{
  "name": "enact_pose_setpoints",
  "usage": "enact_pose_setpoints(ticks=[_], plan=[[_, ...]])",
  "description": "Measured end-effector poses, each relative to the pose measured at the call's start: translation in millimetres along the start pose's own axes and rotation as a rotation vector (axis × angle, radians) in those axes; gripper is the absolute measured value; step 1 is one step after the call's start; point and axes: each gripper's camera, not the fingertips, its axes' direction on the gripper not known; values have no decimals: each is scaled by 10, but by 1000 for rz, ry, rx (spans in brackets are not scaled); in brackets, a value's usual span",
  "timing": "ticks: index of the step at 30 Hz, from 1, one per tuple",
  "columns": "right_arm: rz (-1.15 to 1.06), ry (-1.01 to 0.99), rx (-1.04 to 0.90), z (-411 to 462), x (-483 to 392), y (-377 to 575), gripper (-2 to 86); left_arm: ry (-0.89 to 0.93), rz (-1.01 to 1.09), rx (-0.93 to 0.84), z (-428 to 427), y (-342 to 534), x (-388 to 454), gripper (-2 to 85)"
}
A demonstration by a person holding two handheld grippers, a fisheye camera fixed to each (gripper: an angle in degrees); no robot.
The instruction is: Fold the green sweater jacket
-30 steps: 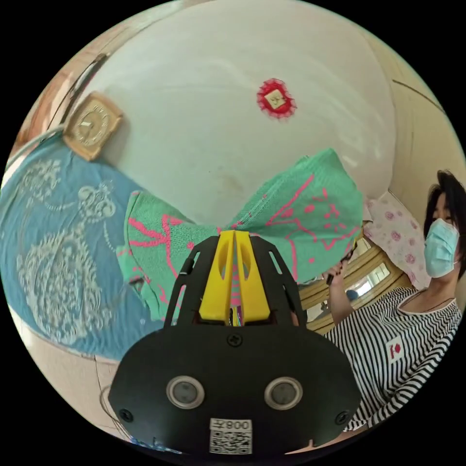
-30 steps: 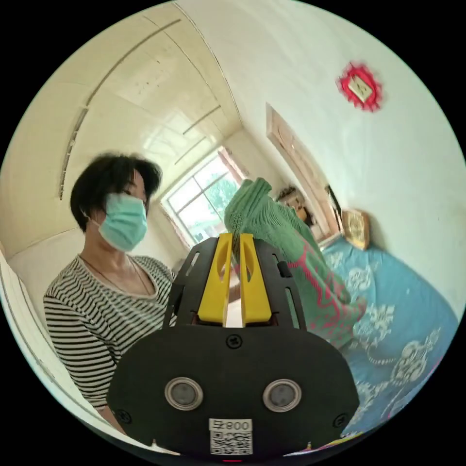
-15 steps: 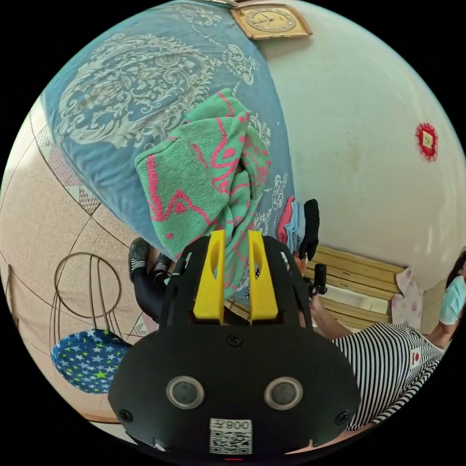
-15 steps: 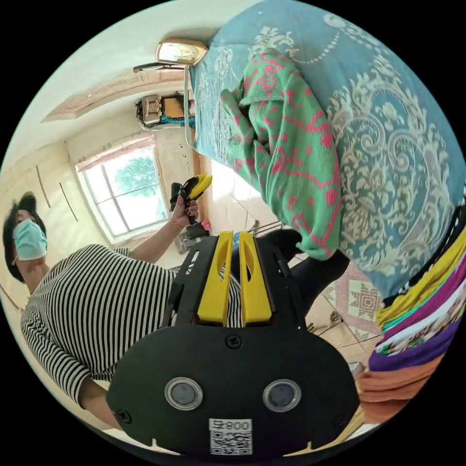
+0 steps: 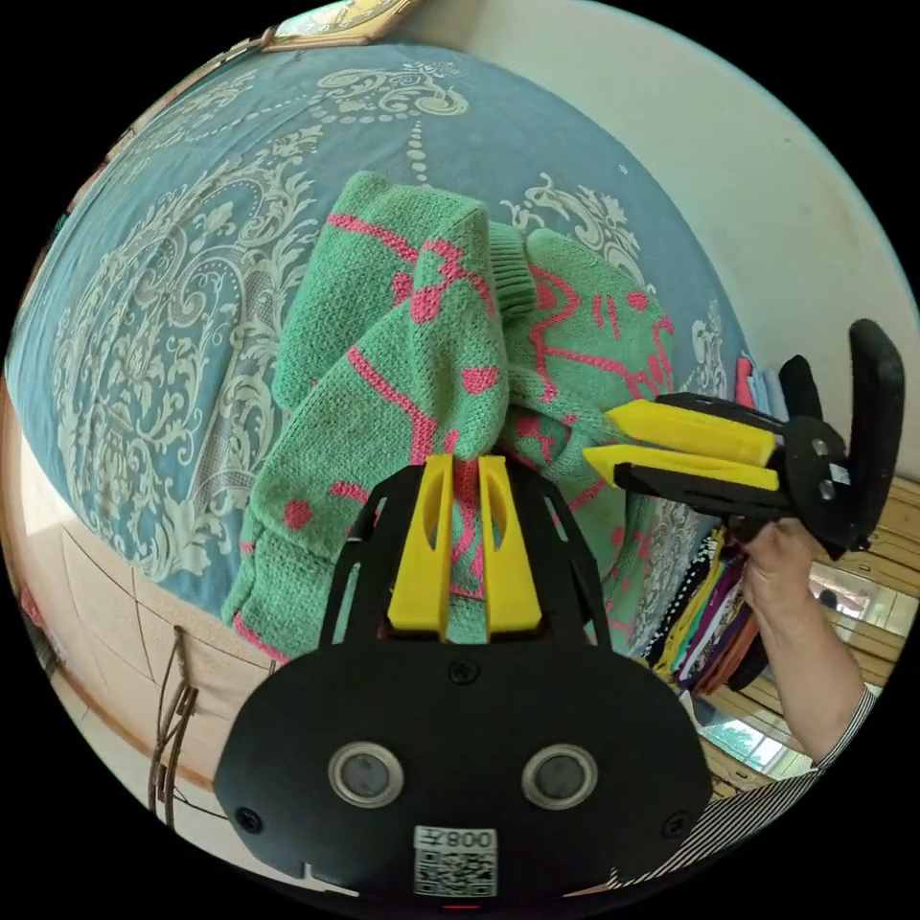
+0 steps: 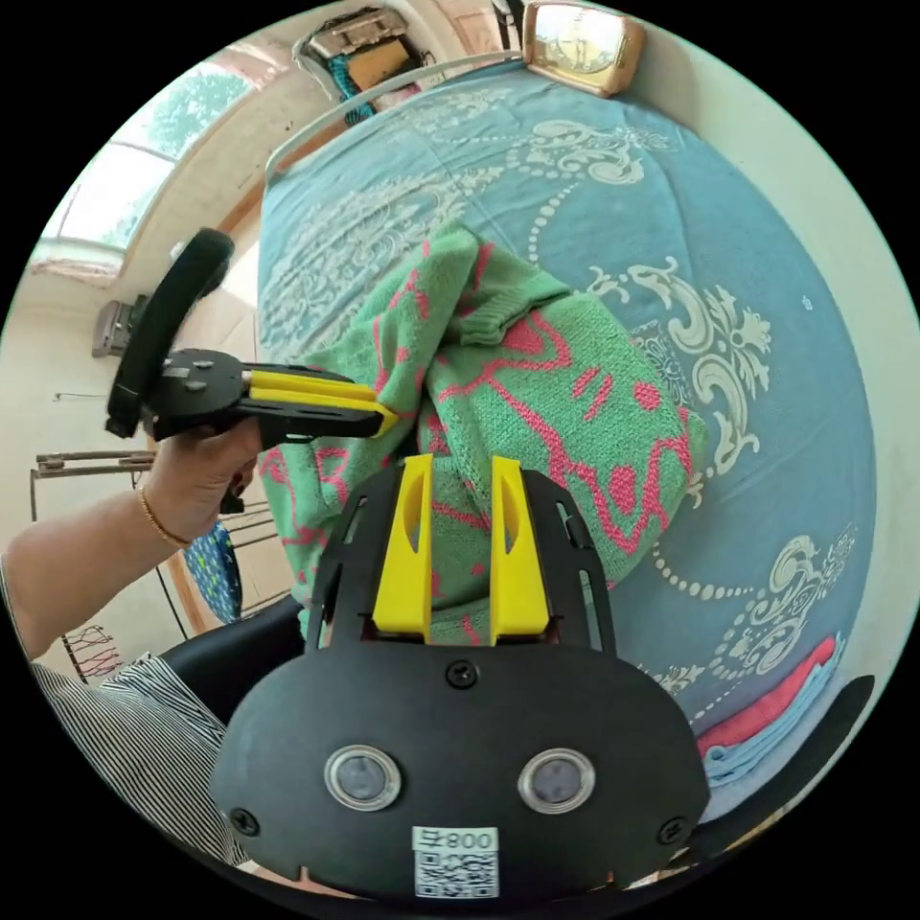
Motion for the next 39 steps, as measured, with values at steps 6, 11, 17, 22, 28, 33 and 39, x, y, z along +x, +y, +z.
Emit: enact_pose_setpoints(ticks=[6,11,17,22,28,33,39], plan=[[1,36,-60,-7,-174,-15,38,354,-156,238,-834,731,-886,36],[151,-206,209,-1396,282,708,23,477,-185,351,-1841,1575,-1494,32],[213,-425,448,-2935,488,2122,19,578,-180,620,-3000,2344,-1795,30],[254,-539,712,-3771,295,3318,18,604,-79,849,-3914,2713,-2025,29],[261,-556,965,-4483,-71,4185,18,645,82,964,-4721,2517,-2359,28],[194,-445,1073,-5017,-673,4626,17,724,227,1006,-5241,2314,-2565,29],[146,-374,1228,-5405,-1287,5315,16,705,418,1060,-5839,2203,-2559,30]])
